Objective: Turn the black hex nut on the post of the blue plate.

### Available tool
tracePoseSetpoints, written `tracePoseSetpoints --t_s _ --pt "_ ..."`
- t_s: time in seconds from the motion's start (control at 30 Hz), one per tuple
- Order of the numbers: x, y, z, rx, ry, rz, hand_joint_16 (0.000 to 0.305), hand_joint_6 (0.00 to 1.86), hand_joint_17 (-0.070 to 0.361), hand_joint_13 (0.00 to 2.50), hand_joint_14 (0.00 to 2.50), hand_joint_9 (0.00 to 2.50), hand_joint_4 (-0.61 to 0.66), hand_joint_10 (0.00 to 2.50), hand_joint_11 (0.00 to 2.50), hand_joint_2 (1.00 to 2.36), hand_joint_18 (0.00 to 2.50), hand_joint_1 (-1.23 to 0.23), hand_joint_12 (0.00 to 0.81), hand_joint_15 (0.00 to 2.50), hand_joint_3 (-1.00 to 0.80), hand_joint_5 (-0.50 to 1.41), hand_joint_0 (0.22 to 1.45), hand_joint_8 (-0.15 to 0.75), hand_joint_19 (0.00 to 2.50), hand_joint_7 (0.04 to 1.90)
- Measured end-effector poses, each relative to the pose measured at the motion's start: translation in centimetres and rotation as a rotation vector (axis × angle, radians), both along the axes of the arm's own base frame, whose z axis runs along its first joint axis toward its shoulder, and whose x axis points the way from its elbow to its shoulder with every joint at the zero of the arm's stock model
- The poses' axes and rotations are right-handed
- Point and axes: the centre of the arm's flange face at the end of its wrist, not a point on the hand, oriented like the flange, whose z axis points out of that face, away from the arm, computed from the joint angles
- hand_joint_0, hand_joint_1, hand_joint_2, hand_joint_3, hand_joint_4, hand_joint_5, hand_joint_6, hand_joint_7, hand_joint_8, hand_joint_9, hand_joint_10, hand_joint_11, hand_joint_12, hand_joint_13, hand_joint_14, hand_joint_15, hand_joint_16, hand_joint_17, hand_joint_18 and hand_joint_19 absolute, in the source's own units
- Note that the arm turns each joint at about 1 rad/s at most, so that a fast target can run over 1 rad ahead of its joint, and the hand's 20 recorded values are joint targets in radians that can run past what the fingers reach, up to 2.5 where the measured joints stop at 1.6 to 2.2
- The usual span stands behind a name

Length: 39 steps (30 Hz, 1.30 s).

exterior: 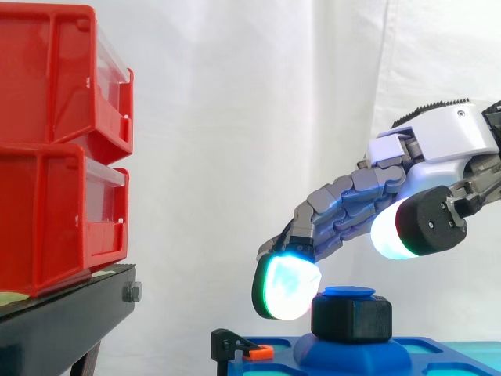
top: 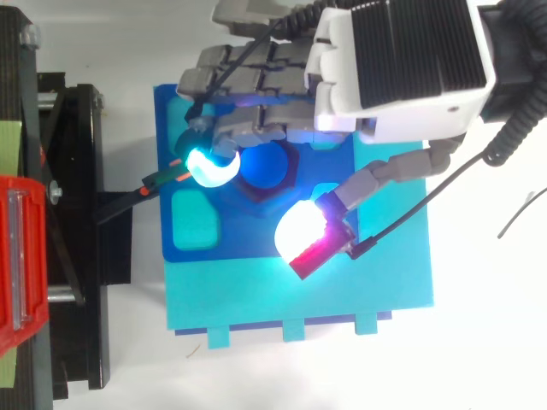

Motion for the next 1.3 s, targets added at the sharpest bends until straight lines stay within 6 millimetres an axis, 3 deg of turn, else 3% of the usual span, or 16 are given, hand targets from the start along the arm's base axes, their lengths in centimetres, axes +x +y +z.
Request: tracePoseSetpoints --t_s 1.0,1.3 --pt "-0.8 -3.6 0.2 0.017 -0.022 0.029 0.051 0.50 0.114 0.21 0.00 0.23 0.20 0.00 0.00 1.00 0.00 -0.35 0.356 0.00 -0.50 -0.20 0.47 0.241 0.01 0.80" --pt "0.3 -3.1 2.2 0.057 -0.076 0.018 0.051 0.50 0.114 0.21 0.00 0.23 0.20 0.00 0.00 1.00 0.00 -0.35 0.356 0.00 -0.50 -0.20 0.47 0.242 0.01 0.80"
